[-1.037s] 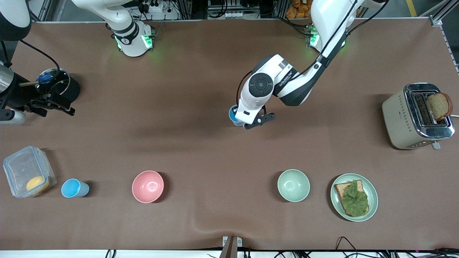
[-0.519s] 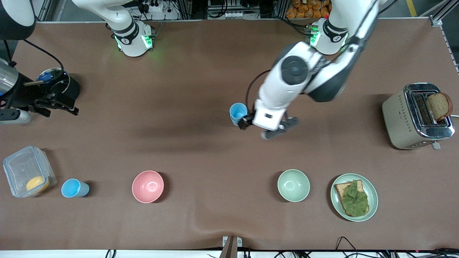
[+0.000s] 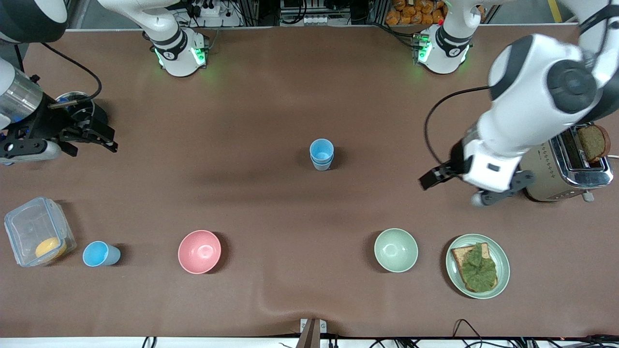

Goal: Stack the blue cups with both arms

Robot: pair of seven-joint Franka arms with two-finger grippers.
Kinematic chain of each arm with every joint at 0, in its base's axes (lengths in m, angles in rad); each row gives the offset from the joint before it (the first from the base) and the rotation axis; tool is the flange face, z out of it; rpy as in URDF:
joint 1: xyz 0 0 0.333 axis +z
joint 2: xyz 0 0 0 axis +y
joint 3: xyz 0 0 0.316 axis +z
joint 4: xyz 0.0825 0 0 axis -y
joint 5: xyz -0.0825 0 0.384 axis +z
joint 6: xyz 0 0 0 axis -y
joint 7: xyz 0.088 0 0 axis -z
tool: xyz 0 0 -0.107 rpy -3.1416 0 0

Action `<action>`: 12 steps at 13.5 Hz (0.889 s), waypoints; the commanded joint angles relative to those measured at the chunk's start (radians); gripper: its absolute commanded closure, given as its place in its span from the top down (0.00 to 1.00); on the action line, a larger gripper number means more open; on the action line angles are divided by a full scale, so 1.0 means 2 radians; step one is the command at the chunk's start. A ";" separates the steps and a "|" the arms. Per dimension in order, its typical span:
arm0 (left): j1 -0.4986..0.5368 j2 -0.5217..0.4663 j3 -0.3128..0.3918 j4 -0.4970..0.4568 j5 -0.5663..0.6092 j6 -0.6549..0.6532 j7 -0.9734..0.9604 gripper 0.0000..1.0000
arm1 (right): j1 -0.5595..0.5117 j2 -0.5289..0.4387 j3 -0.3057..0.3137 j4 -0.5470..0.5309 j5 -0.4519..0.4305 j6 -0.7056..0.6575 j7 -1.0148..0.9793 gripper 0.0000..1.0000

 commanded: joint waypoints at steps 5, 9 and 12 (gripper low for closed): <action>0.020 -0.092 0.078 -0.011 0.004 -0.109 0.224 1.00 | -0.005 -0.013 0.010 -0.009 -0.005 0.002 0.004 1.00; -0.031 -0.135 0.160 -0.014 0.002 -0.165 0.318 1.00 | -0.003 -0.016 0.010 -0.010 -0.005 0.003 0.005 1.00; -0.028 -0.138 0.159 -0.009 0.001 -0.182 0.328 1.00 | -0.001 -0.016 0.010 -0.011 -0.004 0.003 0.005 1.00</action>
